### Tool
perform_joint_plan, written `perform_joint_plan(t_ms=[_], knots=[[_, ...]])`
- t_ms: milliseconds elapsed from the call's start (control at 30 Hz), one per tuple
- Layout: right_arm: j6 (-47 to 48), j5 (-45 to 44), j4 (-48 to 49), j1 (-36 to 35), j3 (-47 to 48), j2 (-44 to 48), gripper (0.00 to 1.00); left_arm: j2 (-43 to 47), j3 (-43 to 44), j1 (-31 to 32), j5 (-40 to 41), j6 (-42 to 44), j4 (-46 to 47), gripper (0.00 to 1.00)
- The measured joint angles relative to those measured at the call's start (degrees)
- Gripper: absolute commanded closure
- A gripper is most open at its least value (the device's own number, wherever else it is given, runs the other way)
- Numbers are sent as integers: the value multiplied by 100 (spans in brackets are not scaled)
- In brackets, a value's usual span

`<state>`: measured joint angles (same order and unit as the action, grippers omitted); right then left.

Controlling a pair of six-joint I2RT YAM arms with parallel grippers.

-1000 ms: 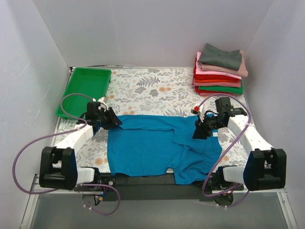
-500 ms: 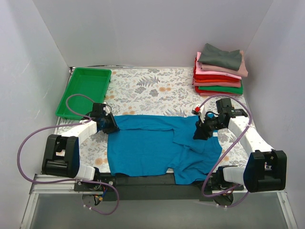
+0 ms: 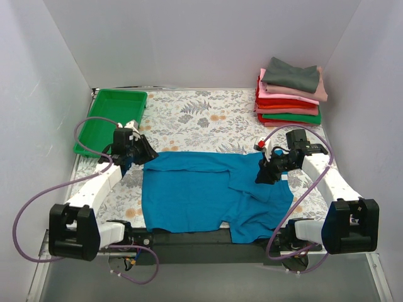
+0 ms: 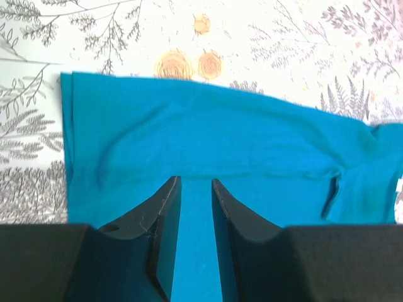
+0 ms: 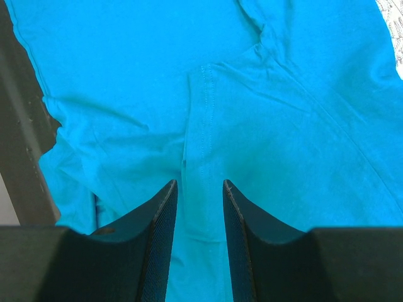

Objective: Fold and stack the t-shirts
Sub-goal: Fold the tshirt

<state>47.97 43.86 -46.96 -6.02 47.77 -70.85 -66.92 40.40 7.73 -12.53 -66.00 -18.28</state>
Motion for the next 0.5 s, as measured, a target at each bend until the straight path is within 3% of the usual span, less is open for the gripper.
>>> perform_joint_plan(t_ms=[267,500], knots=[[-2,4,2,2,0,0,58,-1563,407,0,146,-146,223,80],[-2,4,2,2,0,0,58,-1810,302,0,264,-149,74,82]])
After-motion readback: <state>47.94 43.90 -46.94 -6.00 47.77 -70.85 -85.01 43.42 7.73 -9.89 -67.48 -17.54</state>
